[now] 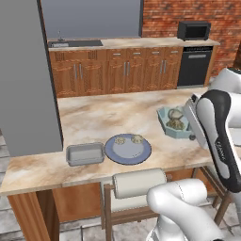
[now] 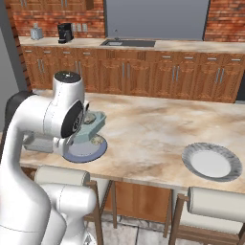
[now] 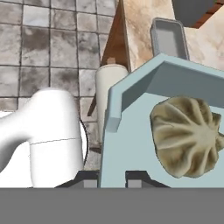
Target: Place two dumplings into each of the tupperware containers and then place the containers in the fridge.
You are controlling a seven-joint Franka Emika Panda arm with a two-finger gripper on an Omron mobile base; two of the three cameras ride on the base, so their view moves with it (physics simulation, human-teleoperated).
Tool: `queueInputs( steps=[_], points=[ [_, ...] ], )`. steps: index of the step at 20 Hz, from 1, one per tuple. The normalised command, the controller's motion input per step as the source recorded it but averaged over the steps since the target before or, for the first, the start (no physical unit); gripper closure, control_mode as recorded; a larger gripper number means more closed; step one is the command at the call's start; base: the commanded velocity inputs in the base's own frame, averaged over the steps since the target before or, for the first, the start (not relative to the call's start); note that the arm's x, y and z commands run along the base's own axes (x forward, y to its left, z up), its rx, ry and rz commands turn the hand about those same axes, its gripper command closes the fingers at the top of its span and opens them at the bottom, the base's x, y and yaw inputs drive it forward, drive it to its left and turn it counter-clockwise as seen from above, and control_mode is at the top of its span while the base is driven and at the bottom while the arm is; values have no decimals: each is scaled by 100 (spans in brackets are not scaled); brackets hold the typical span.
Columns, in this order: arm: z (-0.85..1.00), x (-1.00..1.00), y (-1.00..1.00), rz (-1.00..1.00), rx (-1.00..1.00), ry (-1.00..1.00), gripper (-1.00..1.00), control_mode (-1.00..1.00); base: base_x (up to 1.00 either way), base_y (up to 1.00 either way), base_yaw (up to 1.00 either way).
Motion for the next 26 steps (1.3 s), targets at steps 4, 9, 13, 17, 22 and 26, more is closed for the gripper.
queueInputs(
  steps=[4,9,13,17,22,26],
  points=[
    [30,-16,0,9,0,-19,100,-100,0,0,0],
    [25,-26,-1,15,0,-5,100,-100,0,0,0],
    [25,-33,0,4,0,0,100,-100,0,0,0],
    [18,-13,0,0,0,0,100,-100,0,0,0],
    [2,-1,0,0,0,4,100,-100,0,0,0],
    [0,0,1,0,-4,10,100,-100,0,0,0]
  ],
)
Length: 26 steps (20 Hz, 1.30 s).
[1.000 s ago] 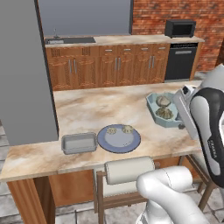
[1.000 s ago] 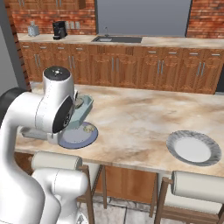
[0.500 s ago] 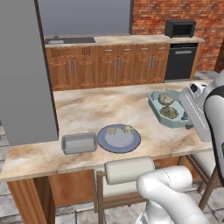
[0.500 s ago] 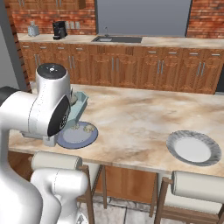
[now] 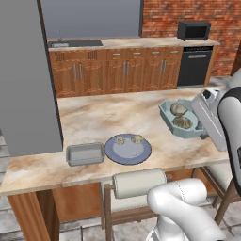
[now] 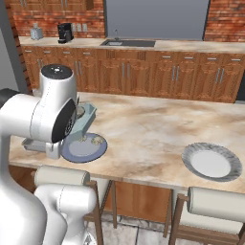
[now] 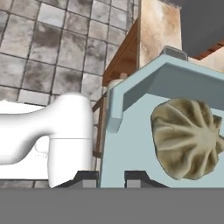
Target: Place two dumplings into each of the tupperware containers and then place the containers in the fridge.
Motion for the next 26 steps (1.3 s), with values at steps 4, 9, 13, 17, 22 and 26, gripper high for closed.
queueInputs(
  steps=[4,9,13,17,22,26],
  points=[
    [0,-1,1,0,-5,1,100,-100,0,0,0],
    [0,0,0,0,0,0,100,-100,0,0,0],
    [0,0,0,0,0,0,100,-100,0,0,0],
    [0,0,0,0,0,0,100,-100,0,0,0],
    [0,0,0,0,0,0,100,100,-29,-4,9],
    [0,0,0,0,0,0,100,100,-100,-19,18]
  ],
)
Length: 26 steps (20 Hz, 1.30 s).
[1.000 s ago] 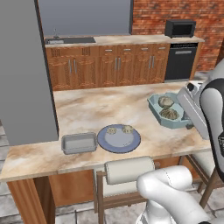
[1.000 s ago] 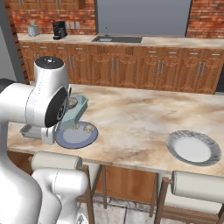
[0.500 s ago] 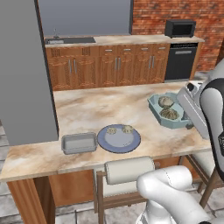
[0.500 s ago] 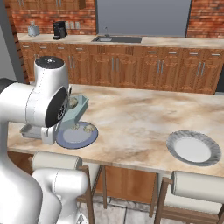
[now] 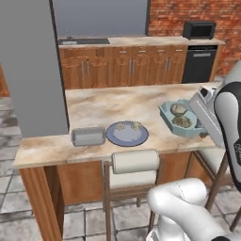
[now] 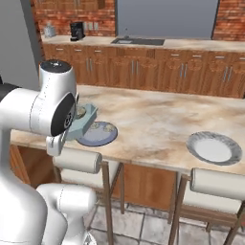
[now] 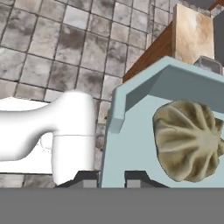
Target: Place two dumplings into each of the tupperware containers and then place the containers in the fridge.
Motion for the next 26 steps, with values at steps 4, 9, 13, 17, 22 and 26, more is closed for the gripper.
queueInputs(
  steps=[4,9,13,17,22,26],
  points=[
    [0,0,0,0,0,0,100,100,-100,0,33],
    [0,0,0,0,0,0,100,100,-100,7,48],
    [0,0,0,0,0,0,100,100,-61,48,57],
    [0,0,0,0,0,0,100,100,-4,83,54],
    [0,0,0,0,0,0,100,100,36,100,10],
    [0,0,0,0,0,0,100,100,81,100,-6]
  ],
)
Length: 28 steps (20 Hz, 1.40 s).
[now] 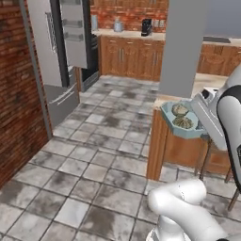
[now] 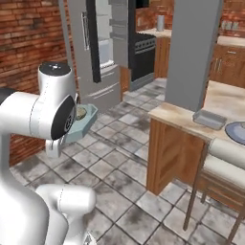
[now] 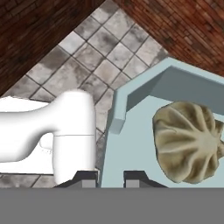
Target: Place two dumplings into each of the tupperware containers and then place the containers in the fridge.
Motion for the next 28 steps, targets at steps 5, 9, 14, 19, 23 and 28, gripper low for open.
queueInputs(
  steps=[5,9,14,19,23,28],
  points=[
    [0,0,0,0,0,0,100,100,73,100,-17],
    [0,0,0,0,0,0,100,100,55,100,-46],
    [0,0,0,0,0,0,100,100,60,100,-52],
    [0,0,0,0,0,0,100,100,82,97,-50],
    [0,0,0,0,0,0,100,100,96,46,-36],
    [0,0,0,0,0,0,100,100,100,4,-20]
  ],
)
